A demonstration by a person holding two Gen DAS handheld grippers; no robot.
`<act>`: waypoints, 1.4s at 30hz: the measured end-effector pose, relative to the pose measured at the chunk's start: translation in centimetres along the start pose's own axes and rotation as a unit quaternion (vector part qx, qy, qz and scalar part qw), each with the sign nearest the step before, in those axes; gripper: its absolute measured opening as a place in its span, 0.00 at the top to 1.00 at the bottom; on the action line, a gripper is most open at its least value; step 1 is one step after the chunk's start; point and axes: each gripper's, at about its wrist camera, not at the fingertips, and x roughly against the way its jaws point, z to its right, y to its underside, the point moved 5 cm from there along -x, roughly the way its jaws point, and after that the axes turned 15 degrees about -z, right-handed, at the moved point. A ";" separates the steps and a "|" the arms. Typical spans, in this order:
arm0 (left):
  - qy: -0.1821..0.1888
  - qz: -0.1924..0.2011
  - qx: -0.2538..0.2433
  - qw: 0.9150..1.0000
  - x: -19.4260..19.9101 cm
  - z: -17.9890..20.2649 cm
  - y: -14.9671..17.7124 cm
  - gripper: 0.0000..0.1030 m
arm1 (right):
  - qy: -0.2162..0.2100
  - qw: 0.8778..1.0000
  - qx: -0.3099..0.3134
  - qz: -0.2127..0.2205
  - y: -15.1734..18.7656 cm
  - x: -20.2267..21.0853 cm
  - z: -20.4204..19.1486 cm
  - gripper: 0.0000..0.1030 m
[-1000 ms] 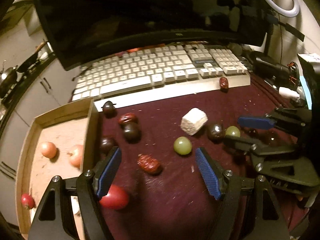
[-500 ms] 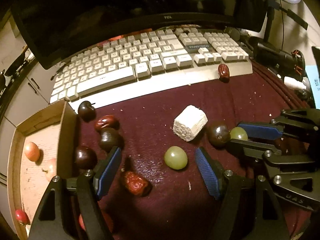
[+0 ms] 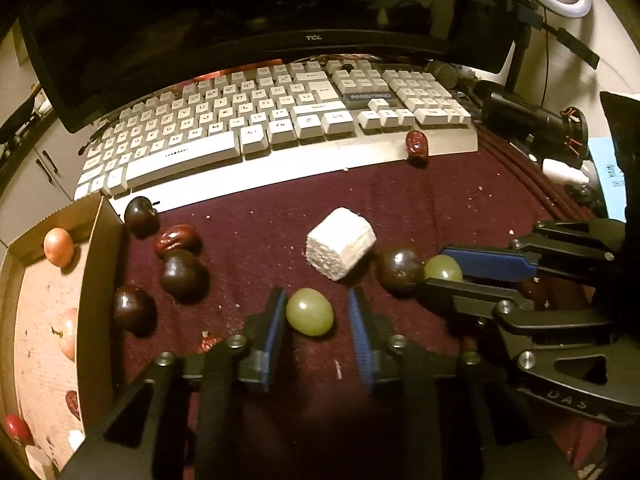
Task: Organize fruits
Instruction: 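Grasp a green grape with the right tool while the left tool grasps another grape, then carry both green grapes into the cardboard tray and open both tools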
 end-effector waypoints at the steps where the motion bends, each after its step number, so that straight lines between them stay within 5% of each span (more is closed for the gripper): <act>1: 0.000 0.001 0.001 1.000 0.1 0.0 0.1 0.79 | 0.001 1.000 0.001 0.000 0.0 0.0 0.0 0.75; 10: 0.024 0.024 0.014 0.999 2.1 0.0 1.6 0.80 | 0.014 1.000 -0.005 0.015 0.2 0.7 0.1 0.76; 18: 0.016 0.088 0.048 0.995 7.9 -1.8 4.6 0.80 | -0.001 0.999 -0.020 0.039 0.3 1.9 -0.7 0.76; 32: -0.050 0.171 0.161 0.971 14.8 -11.4 10.2 0.80 | -0.046 0.993 0.031 0.106 -3.4 4.4 -10.4 0.76; 42: -0.060 0.164 0.209 0.962 13.9 -15.9 12.3 0.80 | -0.065 0.989 0.081 0.103 -6.1 3.7 -17.9 0.76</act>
